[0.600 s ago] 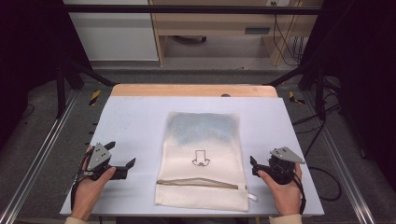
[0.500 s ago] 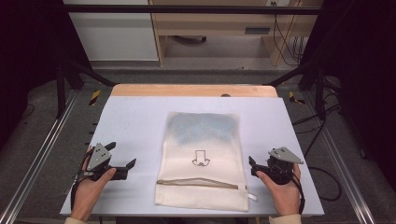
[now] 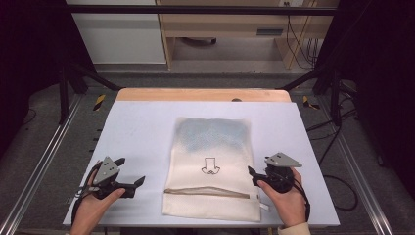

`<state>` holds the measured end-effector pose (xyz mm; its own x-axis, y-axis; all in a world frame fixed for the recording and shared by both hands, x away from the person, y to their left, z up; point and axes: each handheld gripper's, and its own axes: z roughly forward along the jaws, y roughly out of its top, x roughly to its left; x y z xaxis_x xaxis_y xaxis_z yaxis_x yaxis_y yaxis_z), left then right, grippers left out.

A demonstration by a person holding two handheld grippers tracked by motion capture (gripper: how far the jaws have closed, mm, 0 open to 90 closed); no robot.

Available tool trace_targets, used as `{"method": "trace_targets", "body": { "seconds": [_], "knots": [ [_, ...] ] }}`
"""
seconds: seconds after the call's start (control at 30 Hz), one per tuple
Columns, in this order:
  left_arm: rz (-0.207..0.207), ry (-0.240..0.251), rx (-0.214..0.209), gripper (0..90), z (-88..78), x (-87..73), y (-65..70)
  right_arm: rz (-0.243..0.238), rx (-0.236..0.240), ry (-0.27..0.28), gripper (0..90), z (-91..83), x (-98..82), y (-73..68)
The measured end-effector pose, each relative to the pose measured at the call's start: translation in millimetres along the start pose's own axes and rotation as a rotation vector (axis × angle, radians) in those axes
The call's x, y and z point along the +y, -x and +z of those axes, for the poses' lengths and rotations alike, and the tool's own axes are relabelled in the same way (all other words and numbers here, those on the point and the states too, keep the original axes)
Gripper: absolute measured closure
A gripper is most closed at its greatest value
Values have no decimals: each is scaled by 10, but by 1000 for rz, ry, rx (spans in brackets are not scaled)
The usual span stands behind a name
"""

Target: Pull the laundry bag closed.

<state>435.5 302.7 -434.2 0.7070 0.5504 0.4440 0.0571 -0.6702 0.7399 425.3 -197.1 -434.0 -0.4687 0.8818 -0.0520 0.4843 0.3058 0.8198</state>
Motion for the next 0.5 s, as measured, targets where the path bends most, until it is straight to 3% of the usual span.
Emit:
{"method": "trace_targets", "body": {
  "seconds": [0.1, 0.17, 0.2, 0.23, 0.3, 0.33, 0.37, 0.4, 0.5],
  "knots": [
    [36, -7, -24, 40, -23, -38, 25, -75, 77, -39, 348, 47, 169, -228],
    [40, -20, -8, 44, -65, -61, 26, -102, 99, -60, 357, 63, 214, -288],
    [30, -23, 24, 49, -113, -75, -1, -149, 133, -79, 375, 95, 297, -413],
    [30, -23, 24, 49, -113, -75, -1, -149, 133, -79, 375, 95, 297, -413],
    [9, -18, 44, 51, -141, -85, -24, -193, 162, -94, 400, 123, 380, -537],
    [0, -16, 49, 52, -145, -91, -29, -229, 192, -102, 417, 158, 467, -653],
    [-1, -17, 50, 52, -146, -96, -36, -229, 192, -102, 417, 158, 467, -653],
    [-5, -21, 47, 52, -144, -105, -42, -256, 219, -104, 430, 194, 550, -760],
    [0, -25, 49, 51, -142, -103, -39, -289, 235, -118, 450, 230, 629, -856]
  ]
}}
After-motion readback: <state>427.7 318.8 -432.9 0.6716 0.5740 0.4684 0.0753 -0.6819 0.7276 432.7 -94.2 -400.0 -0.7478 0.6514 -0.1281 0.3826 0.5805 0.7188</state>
